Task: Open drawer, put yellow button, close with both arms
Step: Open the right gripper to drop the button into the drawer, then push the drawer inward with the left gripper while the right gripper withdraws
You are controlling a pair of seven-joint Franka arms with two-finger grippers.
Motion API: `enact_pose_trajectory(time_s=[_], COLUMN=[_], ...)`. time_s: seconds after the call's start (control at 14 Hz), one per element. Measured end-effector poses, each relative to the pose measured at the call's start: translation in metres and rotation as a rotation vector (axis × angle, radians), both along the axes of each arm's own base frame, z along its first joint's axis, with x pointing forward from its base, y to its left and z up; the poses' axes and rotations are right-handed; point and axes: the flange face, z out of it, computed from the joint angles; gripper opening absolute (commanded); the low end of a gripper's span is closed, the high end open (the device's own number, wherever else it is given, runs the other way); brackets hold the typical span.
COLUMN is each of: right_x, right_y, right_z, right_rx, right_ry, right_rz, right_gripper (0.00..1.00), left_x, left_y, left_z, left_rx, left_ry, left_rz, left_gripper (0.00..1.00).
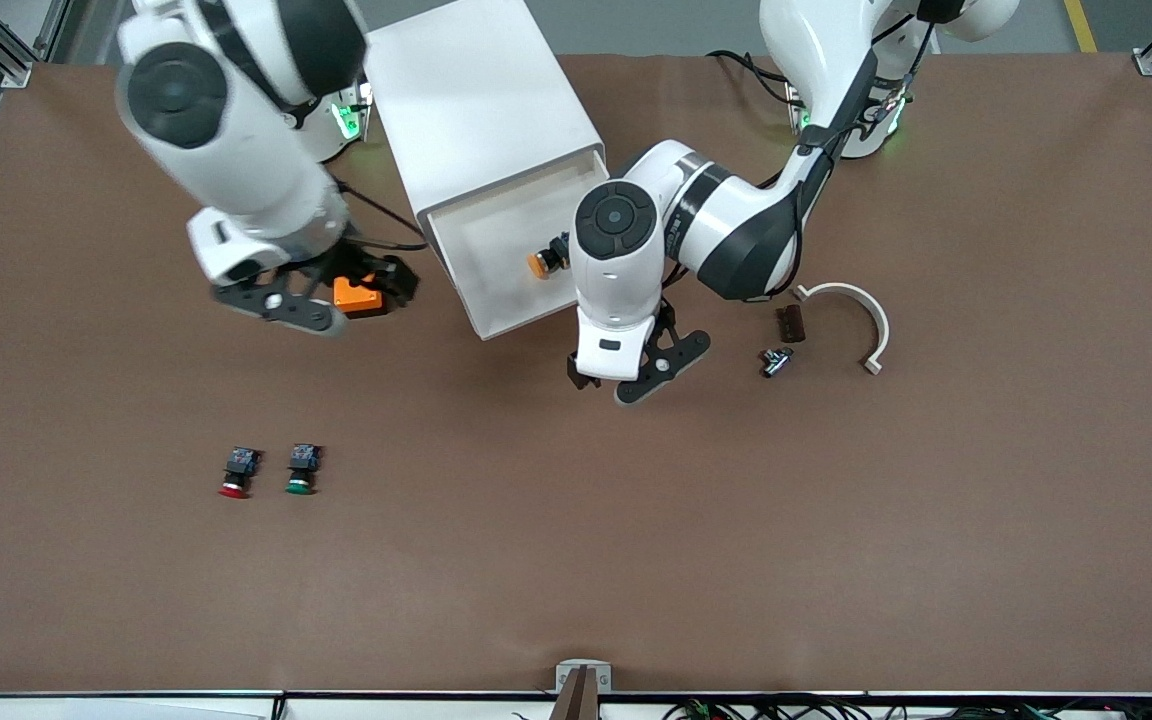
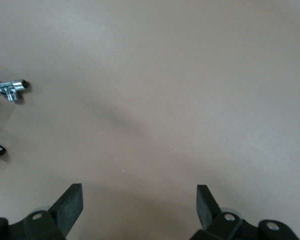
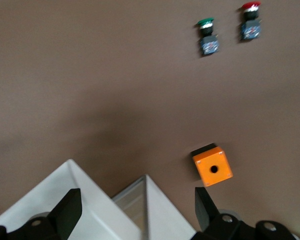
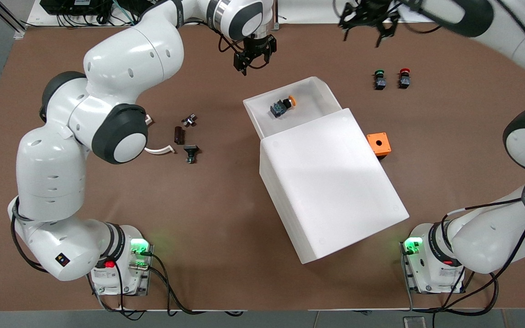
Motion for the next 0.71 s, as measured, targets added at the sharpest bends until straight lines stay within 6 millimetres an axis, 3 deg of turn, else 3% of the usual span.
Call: enact_pose_trajectory(time_s=[0.14, 0.43, 0.71], right_x=[0.015, 0.029, 0.033], right_y=[-0.05, -0.149, -0.215], right_z=[0.012, 0.011, 0.018], right_rx=[0.009, 0.031, 0.056], right_ry=[0.009, 0.076, 0.086], right_rz=[0.047, 0.145, 0.177], right_gripper=[1.0, 1.0, 1.0], left_x=[-0.01, -0.026, -0.043], left_y=[-0.011, -0.028, -0.044], left_z=[-0.001, -0.009, -0.016], left_rx=[-0.009, -0.02, -0.031], left_ry=[0.011, 0.036, 0.061], left_rz=[-0.021, -0.055, -0.088], left_gripper=[1.0, 1.0, 1.0])
